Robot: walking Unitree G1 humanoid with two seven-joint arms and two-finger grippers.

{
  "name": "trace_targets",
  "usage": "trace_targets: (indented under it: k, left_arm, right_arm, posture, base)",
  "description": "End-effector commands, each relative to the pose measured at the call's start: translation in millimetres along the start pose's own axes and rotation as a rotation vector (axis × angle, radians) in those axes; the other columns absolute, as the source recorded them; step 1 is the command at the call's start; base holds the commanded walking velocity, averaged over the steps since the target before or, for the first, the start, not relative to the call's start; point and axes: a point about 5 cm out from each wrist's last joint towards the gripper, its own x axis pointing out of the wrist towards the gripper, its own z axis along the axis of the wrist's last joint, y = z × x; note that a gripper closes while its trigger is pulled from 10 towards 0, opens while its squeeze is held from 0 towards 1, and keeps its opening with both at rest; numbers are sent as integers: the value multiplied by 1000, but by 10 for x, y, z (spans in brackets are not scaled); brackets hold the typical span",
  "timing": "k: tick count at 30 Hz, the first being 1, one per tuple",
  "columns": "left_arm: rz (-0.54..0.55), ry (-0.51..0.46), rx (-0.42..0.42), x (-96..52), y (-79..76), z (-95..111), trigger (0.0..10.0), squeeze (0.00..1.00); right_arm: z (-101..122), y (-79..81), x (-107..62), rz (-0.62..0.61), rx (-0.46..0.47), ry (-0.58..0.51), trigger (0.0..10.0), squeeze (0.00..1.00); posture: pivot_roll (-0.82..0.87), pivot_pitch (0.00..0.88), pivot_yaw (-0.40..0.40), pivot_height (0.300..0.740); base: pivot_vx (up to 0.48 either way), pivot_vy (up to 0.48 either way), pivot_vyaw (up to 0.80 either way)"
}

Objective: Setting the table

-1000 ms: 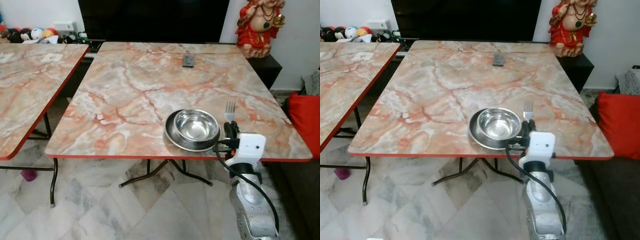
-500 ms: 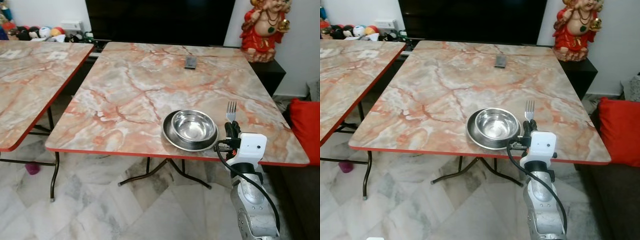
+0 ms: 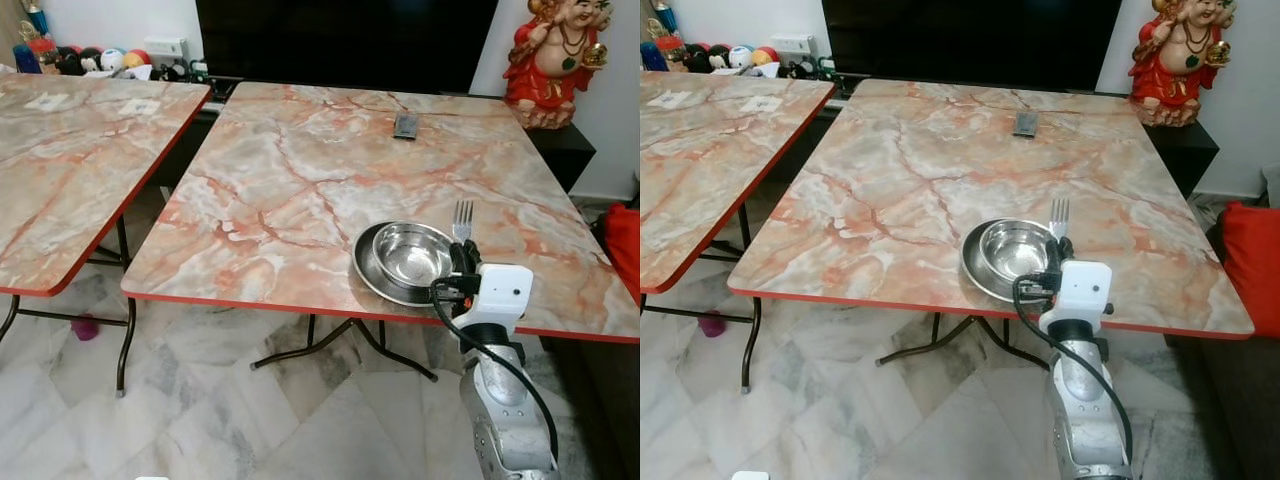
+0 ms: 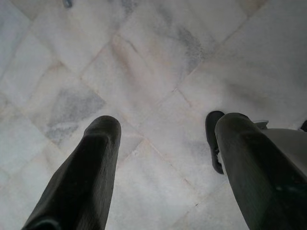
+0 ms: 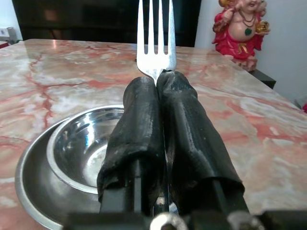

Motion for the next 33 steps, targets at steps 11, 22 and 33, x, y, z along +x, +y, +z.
trace_targets:
  k: [11,22,33]
  left_arm:
    - [-6,31,-7,-32,-27,-102,10000,0]
    - [-3,30,-2,-35,-18,-107,10000,0]
    - [1,28,-1,-33,2,-100,10000,0]
  right_arm:
    - [-2,-79,55,-41,14,17,10000,0]
    - [4,-45,77,-41,17,14,10000,0]
    - [4,-53,88,-50,24,15,10000,0]
  posture:
    - [-5,93,-19,740]
    - [-3,94,-19,740]
    - [-1,98,-18,740]
  base:
    - [0,0,-379]
    - [69,0,0]
    - [297,0,0]
